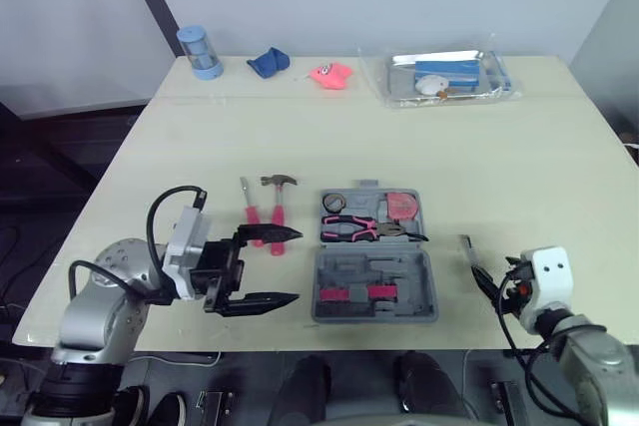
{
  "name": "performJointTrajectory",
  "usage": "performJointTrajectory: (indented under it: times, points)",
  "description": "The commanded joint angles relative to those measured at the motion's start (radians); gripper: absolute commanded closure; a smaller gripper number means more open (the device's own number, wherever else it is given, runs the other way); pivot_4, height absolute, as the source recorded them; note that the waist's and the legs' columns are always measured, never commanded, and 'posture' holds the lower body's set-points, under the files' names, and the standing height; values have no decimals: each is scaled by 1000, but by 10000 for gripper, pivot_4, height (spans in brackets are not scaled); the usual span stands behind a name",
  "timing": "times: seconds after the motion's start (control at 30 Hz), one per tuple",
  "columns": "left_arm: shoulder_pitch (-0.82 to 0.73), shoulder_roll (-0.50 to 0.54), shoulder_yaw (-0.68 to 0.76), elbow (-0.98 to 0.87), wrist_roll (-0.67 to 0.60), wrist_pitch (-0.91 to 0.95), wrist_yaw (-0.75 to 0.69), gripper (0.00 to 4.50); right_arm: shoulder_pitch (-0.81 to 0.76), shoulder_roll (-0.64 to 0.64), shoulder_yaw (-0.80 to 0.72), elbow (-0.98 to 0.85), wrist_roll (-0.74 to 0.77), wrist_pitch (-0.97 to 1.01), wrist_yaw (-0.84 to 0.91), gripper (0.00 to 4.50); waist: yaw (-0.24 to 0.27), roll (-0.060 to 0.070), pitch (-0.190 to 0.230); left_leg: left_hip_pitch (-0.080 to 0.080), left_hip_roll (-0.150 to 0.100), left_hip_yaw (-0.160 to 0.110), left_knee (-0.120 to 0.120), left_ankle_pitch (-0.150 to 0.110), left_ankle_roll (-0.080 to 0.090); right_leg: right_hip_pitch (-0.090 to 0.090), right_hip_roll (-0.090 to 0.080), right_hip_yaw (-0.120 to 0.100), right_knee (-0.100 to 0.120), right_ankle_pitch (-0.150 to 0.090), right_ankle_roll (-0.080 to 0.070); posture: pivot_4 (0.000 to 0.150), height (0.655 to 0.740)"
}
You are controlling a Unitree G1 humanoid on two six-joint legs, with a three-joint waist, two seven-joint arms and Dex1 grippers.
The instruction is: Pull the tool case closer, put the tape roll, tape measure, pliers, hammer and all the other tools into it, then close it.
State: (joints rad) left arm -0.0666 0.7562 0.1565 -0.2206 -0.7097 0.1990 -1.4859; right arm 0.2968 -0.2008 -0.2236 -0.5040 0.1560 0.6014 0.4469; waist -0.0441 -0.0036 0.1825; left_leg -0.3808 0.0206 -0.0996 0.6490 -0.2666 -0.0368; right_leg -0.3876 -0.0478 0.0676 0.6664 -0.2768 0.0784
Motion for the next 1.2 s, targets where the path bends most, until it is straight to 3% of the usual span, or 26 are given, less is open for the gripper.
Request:
performJointTrajectory:
  times: [0.03, 0.3, 0.37, 0.4, 0.5, 0.63, 0.67, 0.97, 1.2]
  points:
    - [-13, 15, 13, 4, -9, -3, -20, 0, 0, 8, 16, 44, 14, -82, -17, 7008, 0, 0, 0, 0, 0, 0, 0, 0, 0, 0, 0, 0, 0, 0, 0, 1500, 7400]
    - [-32, 20, 11, 19, -4, -2, -31, 0, -7, 7, 56, 181, 4, -229, -28, 7008, 0, 0, 0, 0, 0, 0, 0, 0, 0, 0, 0, 0, 0, 0, 0, 1500, 7400]
    - [-34, 21, 11, 23, -3, -3, -33, 0, -9, 2, 63, 203, 0, -257, -28, 12149, 0, 0, 0, 0, 0, 0, 0, 0, 0, 0, 0, 0, 0, 0, 0, 1500, 7400]
    - [-35, 21, 11, 24, -3, -3, -34, 0, -12, 0, 67, 211, -1, -269, -28, 16964, 0, 0, 0, 0, 0, 0, 0, 0, 0, 0, 0, 0, 0, 0, 0, 1500, 7400]
    - [-41, 20, 11, 33, 0, -5, -36, 0, -33, -7, 68, 234, -3, -291, -38, 22794, -1, -1, 0, 0, 0, 0, 0, 0, 0, 0, 0, 0, 0, 0, 0, 1500, 7400]
    - [-41, 18, 11, 40, 2, -7, -39, 0, -39, -17, 73, 243, -4, -308, -44, 42080, 1, -1, 0, 0, 0, 0, 0, 0, 0, 0, 0, 0, 0, 0, 0, 1500, 7400]
    - [-41, 18, 12, 42, 2, -8, -40, 0, -40, -20, 74, 243, -4, -311, -45, 44490, 1, -1, 0, 0, 0, 0, 0, 0, 0, 0, 0, 0, 0, 0, 0, 1500, 7400]
    - [-35, 17, 19, 55, 6, -17, -40, 0, -18, -139, 70, 197, -1, -345, 24, 44490, 1, -1, 0, 0, 0, 0, 0, 0, 0, 0, 0, 0, 0, 0, 0, 1500, 7400]
    - [-39, 23, 25, 84, 22, -47, -57, 0, -51, -373, 96, 49, 83, -224, 232, 44490, 0, 0, 0, 0, 0, 0, 1, 0, 0, 0, 0, 1, 0, 0, 0, 1500, 7400]
